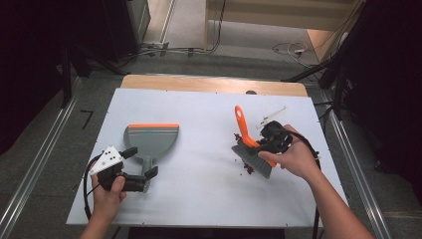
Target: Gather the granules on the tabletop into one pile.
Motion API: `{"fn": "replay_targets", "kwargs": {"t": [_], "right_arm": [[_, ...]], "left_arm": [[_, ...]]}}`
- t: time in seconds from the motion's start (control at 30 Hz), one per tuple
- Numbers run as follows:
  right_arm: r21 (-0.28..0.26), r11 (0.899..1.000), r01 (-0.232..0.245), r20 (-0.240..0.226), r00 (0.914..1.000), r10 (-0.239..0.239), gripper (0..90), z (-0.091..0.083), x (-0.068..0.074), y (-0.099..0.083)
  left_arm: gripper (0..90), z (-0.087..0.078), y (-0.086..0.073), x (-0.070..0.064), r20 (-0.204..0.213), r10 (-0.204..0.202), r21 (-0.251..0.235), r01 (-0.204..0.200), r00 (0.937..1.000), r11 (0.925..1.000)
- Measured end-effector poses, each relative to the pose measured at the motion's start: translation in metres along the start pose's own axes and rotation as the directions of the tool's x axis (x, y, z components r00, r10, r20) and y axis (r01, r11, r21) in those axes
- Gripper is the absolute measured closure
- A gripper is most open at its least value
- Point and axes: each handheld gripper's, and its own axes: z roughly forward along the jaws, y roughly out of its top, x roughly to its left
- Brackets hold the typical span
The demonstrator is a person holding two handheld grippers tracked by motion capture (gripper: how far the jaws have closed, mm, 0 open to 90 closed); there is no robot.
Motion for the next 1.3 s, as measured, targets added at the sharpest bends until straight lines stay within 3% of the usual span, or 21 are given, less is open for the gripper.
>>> {"fn": "replay_targets", "kwargs": {"t": [0.1,0.2,0.33,0.43,0.47,0.5,0.57,0.6,0.7,0.8,0.83,0.87,1.17,1.2,1.3], "right_arm": [[0.044,0.993,0.108,0.025,0.9937,-0.109,68.3,0.003,0.013,-0.008],[0.061,0.970,0.235,0.029,0.9711,-0.237,68.4,0.008,0.024,-0.014],[0.125,0.964,0.236,0.023,0.9703,-0.241,68.3,0.012,0.037,-0.017],[0.144,0.949,0.280,0.001,0.9589,-0.284,68.4,0.015,0.044,-0.019],[0.153,0.948,0.279,-0.010,0.9598,-0.281,68.4,0.017,0.047,-0.019],[0.176,0.941,0.290,-0.016,0.9563,-0.292,68.4,0.020,0.048,-0.019],[0.186,0.927,0.326,0.004,0.9430,-0.333,68.3,0.025,0.050,-0.019],[0.180,0.935,0.307,0.027,0.9482,-0.317,68.3,0.026,0.051,-0.018],[0.175,0.929,0.325,0.038,0.9410,-0.336,68.2,0.029,0.045,-0.015],[0.159,0.934,0.319,0.030,0.9443,-0.328,68.1,0.031,0.037,-0.012],[0.150,0.931,0.333,0.017,0.9406,-0.339,68.0,0.032,0.033,-0.011],[0.152,0.935,0.320,0.015,0.9453,-0.326,68.0,0.032,0.031,-0.011],[0.119,0.925,0.360,0.001,0.9318,-0.363,67.7,0.038,0.012,-0.001],[0.118,0.929,0.352,0.008,0.9347,-0.355,67.7,0.038,0.011,0.000],[0.112,0.926,0.360,0.026,0.9305,-0.365,67.6,0.039,0.005,0.003]], "left_arm": [[0.0,0.000,0.001,-0.001,0.006,-0.003,-0.006,0.003,1.0000,1.0000],[0.0,0.000,0.001,-0.001,0.007,-0.007,-0.007,0.007,1.0000,1.0000],[0.0,0.001,0.002,-0.001,0.010,-0.015,-0.010,0.015,0.9998,0.9998],[0.0,0.000,0.002,-0.001,0.012,-0.016,-0.009,0.017,0.9998,0.9998],[0.0,0.001,0.002,-0.001,0.012,-0.017,-0.009,0.017,0.9998,0.9998],[0.0,0.001,0.002,-0.001,0.012,-0.017,-0.007,0.018,0.9998,0.9998],[0.0,0.002,0.002,-0.001,0.012,-0.018,-0.007,0.018,0.9998,0.9998],[0.0,0.002,0.002,-0.001,0.015,-0.017,-0.008,0.017,0.9997,0.9998],[0.0,0.001,0.002,-0.001,0.015,-0.016,-0.007,0.016,0.9998,0.9998],[0.0,0.001,0.001,-0.001,0.014,-0.018,-0.009,0.018,0.9997,0.9998],[0.0,0.002,0.001,-0.001,0.014,-0.018,-0.008,0.018,0.9997,0.9998],[0.0,0.002,0.001,-0.001,0.013,-0.017,-0.007,0.017,0.9998,0.9998],[0.0,0.003,0.000,-0.002,0.012,-0.013,-0.002,0.013,0.9998,0.9999],[0.0,0.003,0.000,-0.002,0.011,-0.012,-0.002,0.012,0.9999,0.9999],[0.0,0.003,0.000,-0.002,0.010,-0.009,0.000,0.009,0.9999,1.0000]]}}
